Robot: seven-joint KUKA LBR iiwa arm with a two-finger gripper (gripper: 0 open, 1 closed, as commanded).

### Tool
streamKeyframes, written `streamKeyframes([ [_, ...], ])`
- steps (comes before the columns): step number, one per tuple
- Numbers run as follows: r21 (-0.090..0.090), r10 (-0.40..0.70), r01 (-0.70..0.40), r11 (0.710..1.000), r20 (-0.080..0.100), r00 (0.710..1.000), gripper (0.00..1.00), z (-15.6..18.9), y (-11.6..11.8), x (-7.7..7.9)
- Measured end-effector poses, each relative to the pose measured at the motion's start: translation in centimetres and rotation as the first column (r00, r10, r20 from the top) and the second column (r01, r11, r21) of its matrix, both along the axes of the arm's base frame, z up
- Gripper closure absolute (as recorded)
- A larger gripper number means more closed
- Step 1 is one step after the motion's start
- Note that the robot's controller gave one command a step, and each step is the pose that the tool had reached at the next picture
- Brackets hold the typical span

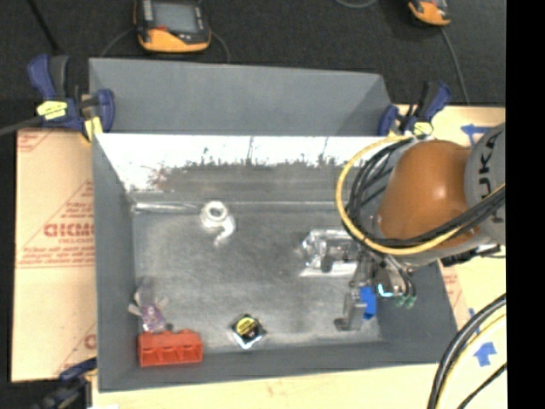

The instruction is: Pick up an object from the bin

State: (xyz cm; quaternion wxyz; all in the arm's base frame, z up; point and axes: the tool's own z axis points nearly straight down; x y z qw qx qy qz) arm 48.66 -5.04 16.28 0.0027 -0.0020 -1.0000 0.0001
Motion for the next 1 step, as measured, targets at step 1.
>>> streamKeyframes([
  [1,-0.001,0.102,-0.102,0.995,0.003,0.995,0.0,-4.94,-5.69,-0.72],
])
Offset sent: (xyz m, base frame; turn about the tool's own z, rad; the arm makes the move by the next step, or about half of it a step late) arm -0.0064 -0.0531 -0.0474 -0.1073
